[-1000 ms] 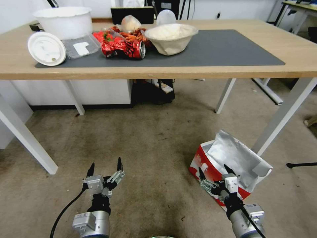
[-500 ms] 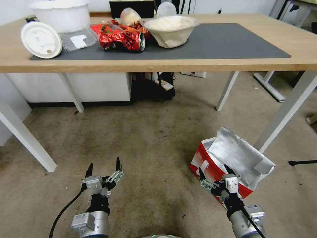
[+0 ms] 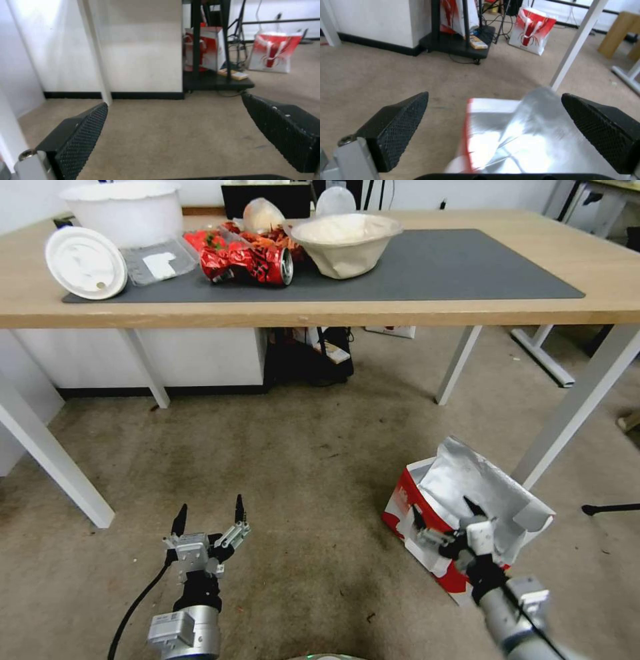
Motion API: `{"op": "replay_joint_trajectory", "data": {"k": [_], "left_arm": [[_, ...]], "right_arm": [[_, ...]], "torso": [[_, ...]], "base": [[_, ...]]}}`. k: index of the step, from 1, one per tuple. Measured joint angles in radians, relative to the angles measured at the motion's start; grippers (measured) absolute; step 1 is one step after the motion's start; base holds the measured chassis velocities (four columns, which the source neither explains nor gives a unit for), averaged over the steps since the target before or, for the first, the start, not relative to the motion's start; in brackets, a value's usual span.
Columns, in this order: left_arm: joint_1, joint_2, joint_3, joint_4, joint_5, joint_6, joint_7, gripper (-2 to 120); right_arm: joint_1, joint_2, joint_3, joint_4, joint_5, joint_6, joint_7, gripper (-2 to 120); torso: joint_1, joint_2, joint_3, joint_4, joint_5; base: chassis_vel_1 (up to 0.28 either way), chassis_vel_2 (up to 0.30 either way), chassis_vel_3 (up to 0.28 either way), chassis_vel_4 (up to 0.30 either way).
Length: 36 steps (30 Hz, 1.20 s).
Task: Pick up the food delivery bag from the floor and place it on the table.
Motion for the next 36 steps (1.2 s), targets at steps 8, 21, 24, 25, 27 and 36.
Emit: {"op": "replay_joint_trajectory", "data": {"k": [8,21,24,25,27,36], "left_arm": [[-0.004,0.036,0.012,-0.016,0.013,0.057,-0.002,100],[-0.009,0.023,0.011,-0.009,-0.003,0.079,-0.004,100],[-0.011,0.019,0.01,-0.008,-0.009,0.085,-0.005,100],[-0.013,0.016,0.01,-0.006,-0.011,0.091,-0.007,100],[-0.016,0.011,0.01,0.0,-0.013,0.095,-0.011,100],[-0.017,0.005,0.01,0.015,-0.024,0.096,-0.016,100]], "right_arm": [[0.226,-0.264,0.059,-0.249,0.155,0.078,-0.116,100],[0.691,-0.453,-0.219,-0.726,0.299,0.098,-0.408,100],[0.765,-0.452,-0.303,-0.801,0.288,0.094,-0.463,100],[0.793,-0.448,-0.337,-0.825,0.277,0.083,-0.487,100],[0.835,-0.436,-0.387,-0.866,0.243,0.071,-0.514,100],[0.946,-0.401,-0.473,-0.976,0.156,0.081,-0.564,100]], "torso": [[0.0,0.002,0.0,0.0,-0.0004],[0.001,0.004,0.0,0.0001,-0.001],[0.001,0.004,0.0,-0.0005,0.0002],[0.001,0.004,0.0,-0.0006,-0.0008],[0.001,0.004,0.0,-0.0002,-0.0004],[0.001,0.005,0.0,-0.0003,-0.0007]], "base": [[0.0,0.0,0.0,0.0],[0.0,0.0,0.0,0.0],[0.0,0.0,0.0,0.0],[0.0,0.0,0.0,0.0],[0.0,0.0,0.0,0.0],[0.0,0.0,0.0,0.0]]}}
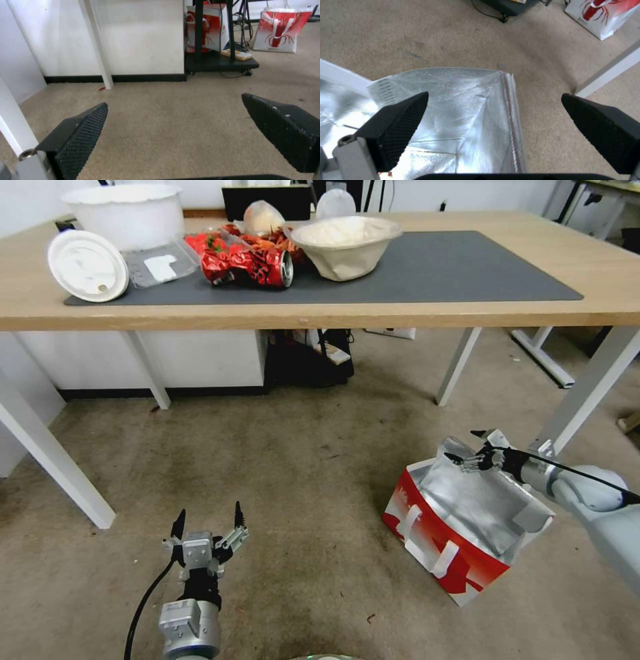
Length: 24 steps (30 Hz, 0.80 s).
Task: Pick up the food delivery bag from the floor and place it on the table.
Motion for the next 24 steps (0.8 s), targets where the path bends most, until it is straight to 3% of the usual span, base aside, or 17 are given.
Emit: {"op": "replay_joint_trajectory", "data": {"k": [9,12,24], "left_arm": [[-0.002,0.001,-0.005,0.009,-0.009,-0.005,-0.005,100],[-0.003,0.001,-0.005,0.014,-0.013,-0.012,-0.008,100],[-0.007,0.004,0.0,0.018,-0.031,-0.018,-0.015,100]], "right_arm": [[0.044,0.023,-0.034,-0.059,-0.044,-0.037,-0.042,96],[0.041,0.024,-0.038,-0.069,-0.055,-0.05,-0.054,82],[0.021,0.024,-0.035,-0.074,-0.054,-0.06,-0.057,44]], "torso": [[0.0,0.0,0.0,-0.0001,0.0001],[0.0,0.0,0.0,-0.0001,0.0],[0.0,0.001,0.0,0.0,0.0001]], "base": [[0.0,0.0,0.0,0.0],[0.0,0.0,0.0,0.0],[0.0,0.0,0.0,0.0]]}}
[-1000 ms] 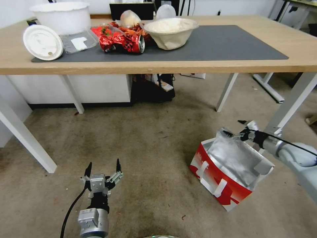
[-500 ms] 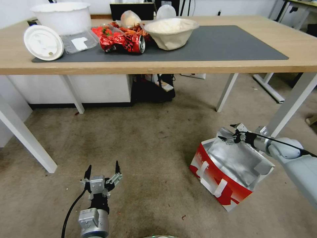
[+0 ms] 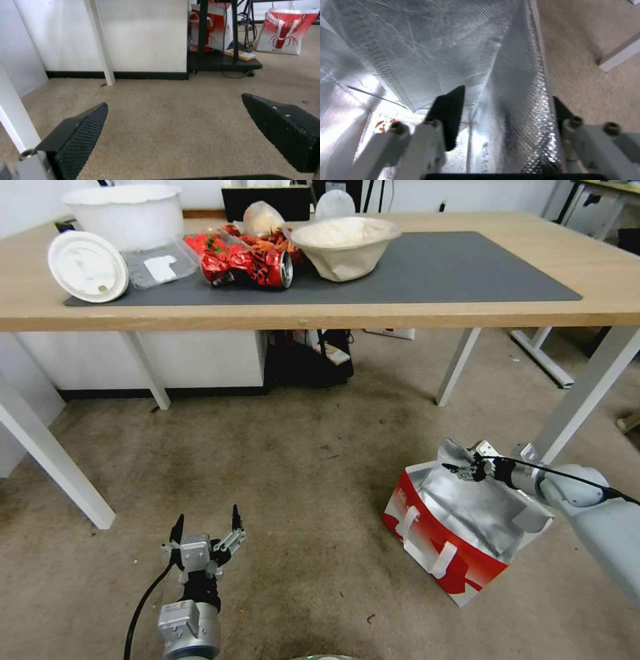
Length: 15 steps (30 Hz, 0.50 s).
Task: Pick up the food delivery bag from the floor and place it on the table.
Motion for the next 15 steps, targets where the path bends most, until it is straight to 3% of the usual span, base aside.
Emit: {"op": "replay_joint_trajectory", "data": {"k": [1,3,6,9,11,15], "left_arm": [[0.001,-0.001,0.001,0.0,-0.001,-0.002,0.0,100],[0.001,-0.002,0.001,0.0,-0.001,-0.002,0.0,100],[0.005,-0.004,0.001,0.0,-0.001,-0.006,0.0,100],[0.006,-0.004,0.001,-0.001,-0.002,-0.007,0.0,100],[0.009,-0.004,0.003,-0.019,-0.014,0.013,-0.003,100],[0.008,0.0,0.0,-0.027,-0.019,0.019,-0.002,100]], "right_arm": [[-0.004,-0.001,0.003,0.0,0.001,0.001,-0.003,37],[-0.005,-0.002,0.004,0.0,0.001,0.001,-0.003,34],[-0.01,-0.007,0.009,0.001,0.002,0.002,-0.006,17],[-0.014,-0.01,0.012,0.002,0.002,0.007,-0.007,11],[-0.024,-0.015,0.019,0.003,0.01,0.021,-0.022,0],[-0.034,-0.022,0.039,0.003,0.029,0.054,-0.067,0]], "torso": [[0.0,0.0,0.0,0.0,-0.0001],[0.0,0.0,0.0,0.0,0.0],[0.0,0.0,0.0,0.0,0.0],[0.0,0.0,0.0,0.0,0.0],[0.0,0.0,0.0,0.0,0.0001],[0.0,0.0,0.0,-0.0001,0.0001]], "base": [[0.0,0.0,0.0,0.0],[0.0,0.0,0.0,0.0],[0.0,0.0,0.0,0.0],[0.0,0.0,0.0,0.0],[0.0,0.0,0.0,0.0],[0.0,0.0,0.0,0.0]]}}
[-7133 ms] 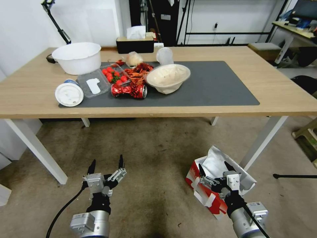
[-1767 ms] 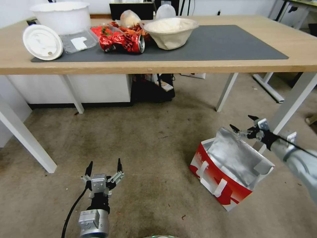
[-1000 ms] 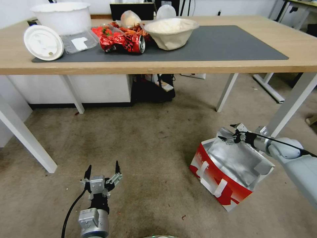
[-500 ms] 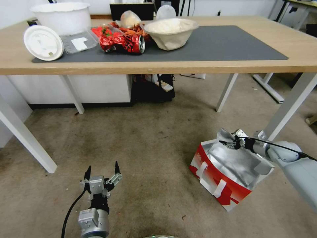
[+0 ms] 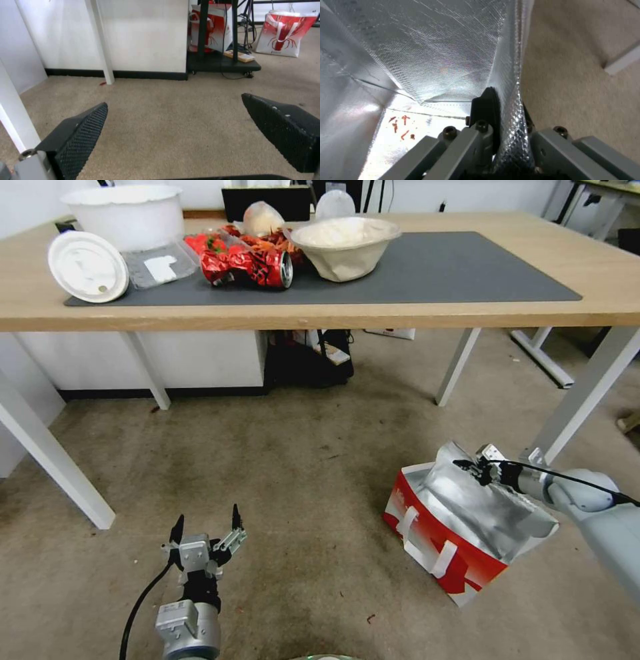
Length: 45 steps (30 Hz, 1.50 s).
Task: Pick up the food delivery bag from the floor and place it on the table.
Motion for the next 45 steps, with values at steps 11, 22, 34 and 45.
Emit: {"op": "replay_joint_trajectory", "data": {"k": [11,22,34,45], "left_arm": [[0.001,-0.001,-0.005,-0.022,-0.027,-0.001,0.0,100],[-0.002,-0.002,-0.016,-0.057,-0.05,0.025,-0.018,100],[0.004,-0.004,-0.031,-0.082,-0.087,-0.005,-0.018,100],[0.008,-0.008,-0.037,-0.092,-0.092,-0.022,-0.011,100]], "right_arm": [[-0.078,-0.016,0.085,0.099,0.204,0.082,-0.231,0],[-0.09,-0.001,0.137,0.147,0.434,0.098,-0.493,0],[-0.176,0.032,0.167,0.308,0.585,-0.035,-0.546,0],[-0.212,0.059,0.147,0.386,0.61,-0.104,-0.605,0]], "torso": [[0.0,0.0,0.0,0.0001,-0.0001],[0.0,0.0,0.0,0.0001,-0.0002],[0.0,0.0,0.0,0.0001,-0.0002],[0.0,0.0,0.0,0.0,-0.0001]], "base": [[0.0,0.0,0.0,0.0],[0.0,0.0,0.0,0.0],[0.0,0.0,0.0,0.0],[0.0,0.0,0.0,0.0]]}}
